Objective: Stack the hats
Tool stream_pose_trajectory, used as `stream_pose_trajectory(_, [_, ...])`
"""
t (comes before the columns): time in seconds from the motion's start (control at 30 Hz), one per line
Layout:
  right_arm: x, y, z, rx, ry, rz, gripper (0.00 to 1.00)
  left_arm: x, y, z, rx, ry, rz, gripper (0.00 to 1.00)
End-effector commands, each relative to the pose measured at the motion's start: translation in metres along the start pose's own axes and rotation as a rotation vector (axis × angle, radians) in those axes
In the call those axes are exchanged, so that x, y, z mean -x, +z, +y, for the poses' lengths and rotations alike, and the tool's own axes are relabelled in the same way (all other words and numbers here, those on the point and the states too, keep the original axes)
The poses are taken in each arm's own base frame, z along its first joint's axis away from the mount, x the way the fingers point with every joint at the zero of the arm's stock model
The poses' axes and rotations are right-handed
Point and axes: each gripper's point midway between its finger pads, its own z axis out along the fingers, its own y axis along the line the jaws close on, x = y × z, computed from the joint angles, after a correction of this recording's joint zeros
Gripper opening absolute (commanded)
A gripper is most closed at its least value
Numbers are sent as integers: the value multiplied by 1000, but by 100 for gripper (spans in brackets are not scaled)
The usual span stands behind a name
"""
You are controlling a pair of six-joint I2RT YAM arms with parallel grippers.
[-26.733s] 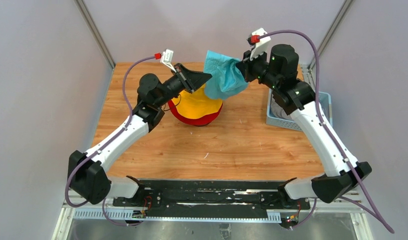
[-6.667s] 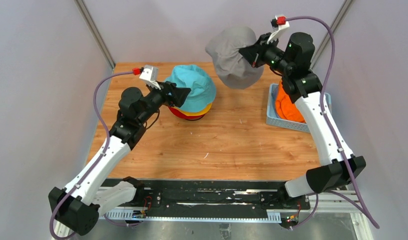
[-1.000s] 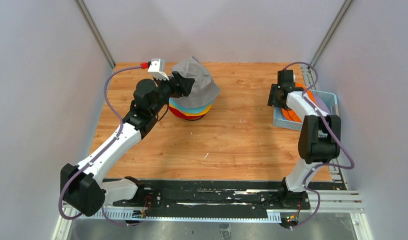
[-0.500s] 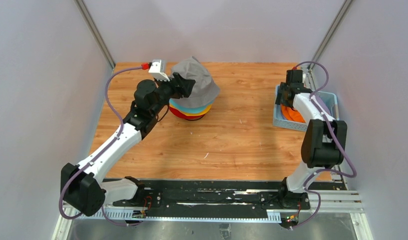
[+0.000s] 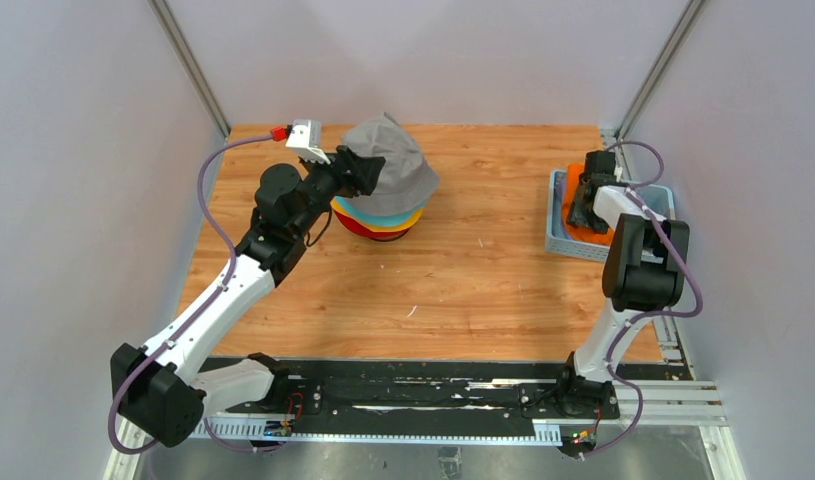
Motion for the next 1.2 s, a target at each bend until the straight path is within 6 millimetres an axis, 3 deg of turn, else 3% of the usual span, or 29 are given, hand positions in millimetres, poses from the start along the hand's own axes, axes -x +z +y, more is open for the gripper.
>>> stream_pose_trajectory(0.0, [1, 13, -8, -7, 19, 24, 48, 5, -2, -6, -25, 14, -19, 74])
stream_pose_trajectory(0.07, [3, 14, -8, -2, 22, 23, 42, 5, -3, -6, -23, 14, -21, 74])
stream_pose_trajectory(0.2, [10, 5, -13, -23, 30, 6, 2, 3, -4, -5, -19, 11, -19, 74])
stream_pose_trajectory(0.27, [23, -16, -18, -28, 43, -50, 0, 3, -5, -4, -17, 10, -21, 74])
stream_pose_trajectory(0.5, [102, -154, -17, 88, 54, -407, 1, -1, -2, -5, -23, -11, -9, 73])
stream_pose_trajectory(0.67, [139, -244, -9, 200, 55, -617, 1, -3, -2, -5, -24, -18, -3, 73])
stream_pose_trajectory(0.73, [146, -269, 4, 302, 44, -660, 1, -1, -3, -7, -27, -16, -7, 73])
stream_pose_trajectory(1.0, [161, -376, 89, 750, -83, -796, 1, 15, -13, -3, 1, 16, -61, 75])
stream_pose_trajectory(1.17, [162, -429, 136, 935, -170, -859, 1, 32, -33, 8, 77, 48, -117, 77])
